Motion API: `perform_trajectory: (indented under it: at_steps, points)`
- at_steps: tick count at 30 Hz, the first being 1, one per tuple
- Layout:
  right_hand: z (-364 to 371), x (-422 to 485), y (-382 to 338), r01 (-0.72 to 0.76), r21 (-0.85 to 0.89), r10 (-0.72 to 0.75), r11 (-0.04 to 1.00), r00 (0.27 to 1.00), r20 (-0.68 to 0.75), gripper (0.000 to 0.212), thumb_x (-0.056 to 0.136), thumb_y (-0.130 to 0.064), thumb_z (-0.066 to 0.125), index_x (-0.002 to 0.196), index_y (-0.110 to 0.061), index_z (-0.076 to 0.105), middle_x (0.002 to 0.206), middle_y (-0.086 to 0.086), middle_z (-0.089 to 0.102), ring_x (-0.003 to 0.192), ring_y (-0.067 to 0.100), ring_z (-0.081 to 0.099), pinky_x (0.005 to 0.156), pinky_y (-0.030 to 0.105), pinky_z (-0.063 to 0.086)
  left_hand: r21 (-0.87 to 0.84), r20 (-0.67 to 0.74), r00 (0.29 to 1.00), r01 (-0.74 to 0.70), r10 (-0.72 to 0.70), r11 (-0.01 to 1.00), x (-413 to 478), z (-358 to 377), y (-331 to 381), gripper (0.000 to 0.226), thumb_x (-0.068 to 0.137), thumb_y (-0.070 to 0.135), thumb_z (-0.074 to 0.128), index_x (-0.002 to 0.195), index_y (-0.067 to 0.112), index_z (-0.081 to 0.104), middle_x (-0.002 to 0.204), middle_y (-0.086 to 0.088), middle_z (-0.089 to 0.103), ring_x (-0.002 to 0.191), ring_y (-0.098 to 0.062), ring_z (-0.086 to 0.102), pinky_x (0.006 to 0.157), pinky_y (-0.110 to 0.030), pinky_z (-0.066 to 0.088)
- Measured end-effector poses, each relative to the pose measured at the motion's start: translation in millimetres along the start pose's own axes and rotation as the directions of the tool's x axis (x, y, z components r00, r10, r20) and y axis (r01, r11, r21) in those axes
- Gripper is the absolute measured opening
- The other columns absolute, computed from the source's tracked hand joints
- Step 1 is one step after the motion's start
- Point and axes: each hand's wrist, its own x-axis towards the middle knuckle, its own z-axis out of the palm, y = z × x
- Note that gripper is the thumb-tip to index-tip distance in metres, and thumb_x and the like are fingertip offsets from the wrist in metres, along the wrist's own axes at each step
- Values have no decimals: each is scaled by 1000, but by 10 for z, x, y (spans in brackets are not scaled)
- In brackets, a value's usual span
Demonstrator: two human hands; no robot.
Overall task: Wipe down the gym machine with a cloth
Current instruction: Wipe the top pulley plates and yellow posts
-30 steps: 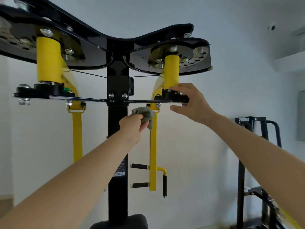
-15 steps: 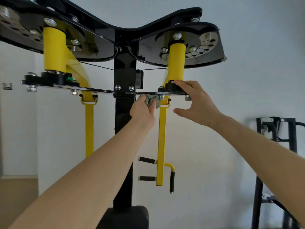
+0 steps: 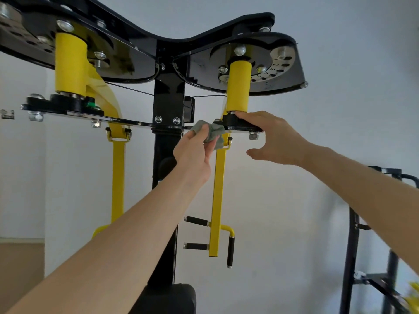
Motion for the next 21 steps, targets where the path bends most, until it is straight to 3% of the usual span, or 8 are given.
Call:
perform_trajectory:
  at_steps: [2,5,10,13,15,17,21]
  points:
    - [-97,22,37,9,-8,-8,1000,997,72,96,75,-19,86,155,-33,35,137,-1,53,115,13,49,100,27,39,20,44,999,-9,8,1000,-26,49,-85,10,95,4,67,104,3,71,94,-10,77,86,-21,77,86,-34,62]
    - [-182,37,68,13,16,-15,1000,990,137,99,73,-18,87,155,-35,33,139,-4,53,116,9,47,99,21,35,48,49,999,10,-13,999,-3,69,-279,30,96,4,66,124,-4,63,104,-15,74,92,-28,77,89,-39,61]
    - [-119,-11,27,52,43,-56,998,994,98,99,72,-15,86,155,-28,34,145,-2,48,123,10,47,102,16,32,66,8,993,115,-116,991,0,217,-522,18,98,6,64,115,3,67,104,-16,76,90,-30,77,81,-32,63]
    - [-55,-32,17,48,54,-51,997,997,58,99,72,-16,86,155,-29,34,149,-3,46,129,12,47,103,15,32,-60,-62,991,117,-120,991,65,349,-527,12,93,-9,63,102,-2,67,92,-16,72,61,-24,75,74,-37,63]
    - [-32,-45,10,47,63,-49,997,998,30,97,72,-17,85,154,-30,36,148,-2,46,129,13,48,104,17,33,-85,-67,990,116,-122,990,80,370,-518,20,92,-12,62,110,-5,67,92,-18,71,56,-23,73,70,-36,64]
    - [-13,-48,8,45,75,-45,996,999,10,95,72,-18,85,153,-31,37,147,-2,47,128,14,49,104,18,35,-96,-55,989,134,-140,986,80,356,-517,23,92,-10,64,115,-6,67,99,-18,72,64,-23,74,66,-33,64]
    - [39,-40,54,38,99,-36,994,999,-25,93,72,-19,85,152,-33,39,145,-6,49,125,9,50,97,4,31,-87,-56,984,164,-169,983,47,293,-461,21,90,0,72,110,-3,68,116,-19,73,94,-26,75,70,-29,64]
